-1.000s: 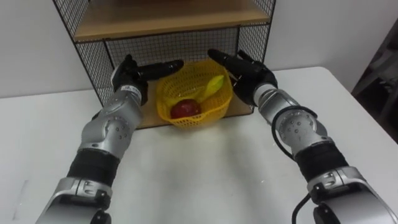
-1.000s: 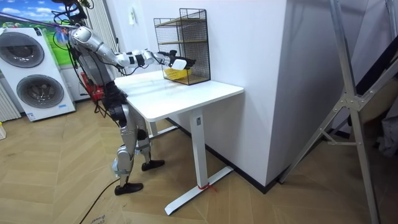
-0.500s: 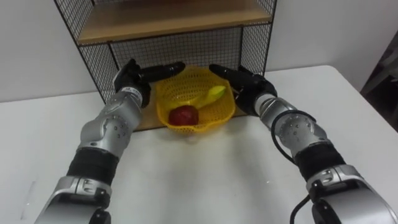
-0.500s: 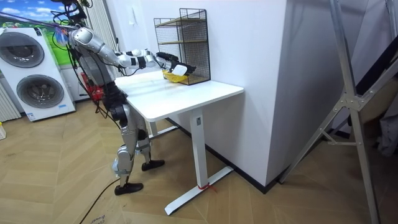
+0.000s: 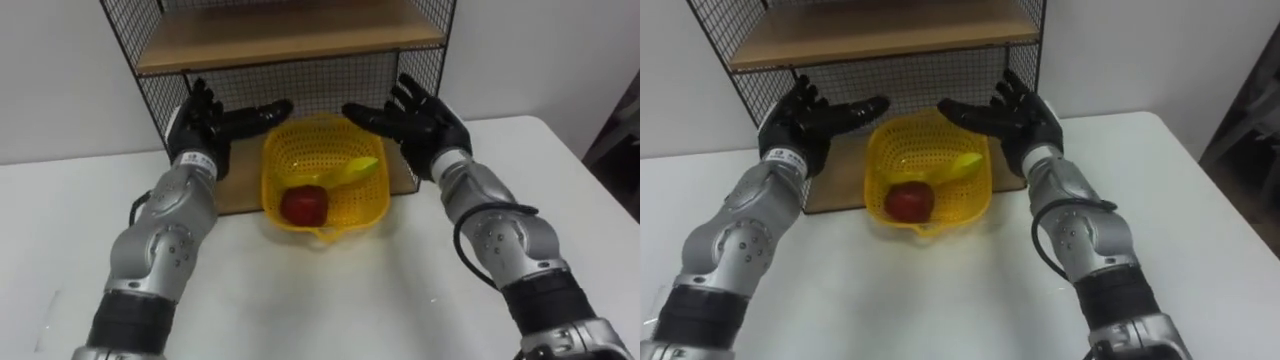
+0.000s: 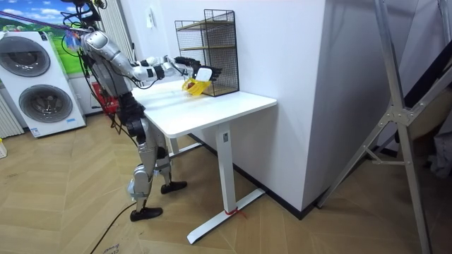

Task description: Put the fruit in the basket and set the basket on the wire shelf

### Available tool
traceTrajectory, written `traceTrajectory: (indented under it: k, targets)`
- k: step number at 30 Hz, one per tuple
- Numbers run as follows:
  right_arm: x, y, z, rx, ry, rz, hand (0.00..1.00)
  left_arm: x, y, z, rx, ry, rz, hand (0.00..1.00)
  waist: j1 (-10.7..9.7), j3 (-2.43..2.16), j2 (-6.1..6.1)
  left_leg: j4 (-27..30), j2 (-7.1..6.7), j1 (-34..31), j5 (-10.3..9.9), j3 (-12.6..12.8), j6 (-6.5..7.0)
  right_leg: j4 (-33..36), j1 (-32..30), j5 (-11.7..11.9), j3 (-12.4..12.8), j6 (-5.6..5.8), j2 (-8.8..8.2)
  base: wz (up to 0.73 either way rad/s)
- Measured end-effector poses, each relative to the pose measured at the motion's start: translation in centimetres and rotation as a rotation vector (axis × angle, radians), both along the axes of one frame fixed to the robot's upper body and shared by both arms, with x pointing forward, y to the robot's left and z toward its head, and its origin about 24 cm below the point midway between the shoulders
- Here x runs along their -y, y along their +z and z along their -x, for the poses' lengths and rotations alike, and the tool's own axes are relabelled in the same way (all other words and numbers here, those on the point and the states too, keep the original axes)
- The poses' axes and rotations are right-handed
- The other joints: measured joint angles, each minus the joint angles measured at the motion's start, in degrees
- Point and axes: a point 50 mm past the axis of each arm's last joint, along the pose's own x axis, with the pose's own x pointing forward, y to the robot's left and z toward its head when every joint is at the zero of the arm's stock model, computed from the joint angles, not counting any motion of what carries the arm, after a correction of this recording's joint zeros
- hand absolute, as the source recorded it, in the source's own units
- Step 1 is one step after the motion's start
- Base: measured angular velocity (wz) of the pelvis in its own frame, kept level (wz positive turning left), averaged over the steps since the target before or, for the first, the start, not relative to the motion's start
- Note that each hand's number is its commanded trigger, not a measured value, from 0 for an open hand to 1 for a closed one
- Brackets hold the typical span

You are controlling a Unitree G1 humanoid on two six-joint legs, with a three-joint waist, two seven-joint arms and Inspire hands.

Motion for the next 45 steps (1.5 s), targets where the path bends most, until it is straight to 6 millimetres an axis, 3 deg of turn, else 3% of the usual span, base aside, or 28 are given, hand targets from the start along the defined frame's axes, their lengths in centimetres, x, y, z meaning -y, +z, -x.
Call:
traceTrajectory:
  k: [2,5,15,22,27,33,40,45]
  targets:
    - [0.2,-0.8,0.9,-0.012,0.005,0.025,0.00,-0.1,-0.6,0.7,-0.010,-0.012,-0.037,0.00,0.1,0.10,-0.86,0.1,0.09,0.0,-0.1,0.0,-0.06,0.0,0.1,0.0,0.1,-0.06,0.22,-0.02]
    - [0.5,-1.4,1.6,-0.020,0.008,0.074,0.00,0.1,-1.1,1.4,-0.021,-0.035,-0.049,0.00,0.0,0.34,-0.74,0.1,0.04,-0.2,0.0,0.0,-0.04,0.0,-0.2,0.1,0.2,-0.02,0.46,0.00]
    - [0.1,0.6,1.7,0.084,0.047,0.129,0.00,0.5,0.1,1.5,0.058,-0.108,-0.043,0.00,-0.1,1.41,0.40,0.0,0.08,-0.3,-0.1,0.2,0.03,-0.1,-0.5,0.1,1.0,0.10,0.55,0.00]
    - [0.0,3.3,2.2,0.212,0.079,0.168,0.00,0.9,0.9,1.6,0.105,-0.155,-0.032,0.00,-0.1,1.18,0.49,-0.1,0.35,-1.0,0.2,0.7,0.32,0.2,-1.6,0.2,1.6,-0.02,0.60,-0.03]
    - [0.3,3.4,3.0,0.231,0.102,0.180,0.00,1.3,1.1,2.1,0.140,-0.180,-0.024,0.00,-0.1,0.78,0.47,-0.2,0.42,-0.9,0.2,0.8,0.33,0.2,-1.5,0.2,1.8,-0.04,0.60,0.00]
    - [0.8,3.2,4.0,0.236,0.084,0.226,0.00,0.9,0.0,3.4,0.122,-0.187,-0.013,0.00,-0.5,0.80,0.30,-0.4,0.46,-0.9,0.2,1.0,0.29,0.2,-1.6,0.2,1.7,-0.04,0.28,0.00]
    - [2.3,2.6,6.6,0.236,0.019,0.221,0.00,-0.5,-2.0,6.3,0.077,-0.131,0.002,0.00,-0.2,0.82,-0.44,-0.3,0.92,-0.9,0.0,2.0,0.07,0.1,-1.7,0.3,1.4,-0.15,-0.06,-0.03]
    - [4.6,2.6,8.4,0.252,-0.100,0.241,0.00,-2.4,-2.6,9.3,0.079,-0.072,-0.014,0.00,-0.3,0.33,-0.38,-0.3,0.91,-1.3,0.0,1.9,0.07,0.1,-2.2,0.5,1.6,-0.10,0.50,-0.01]
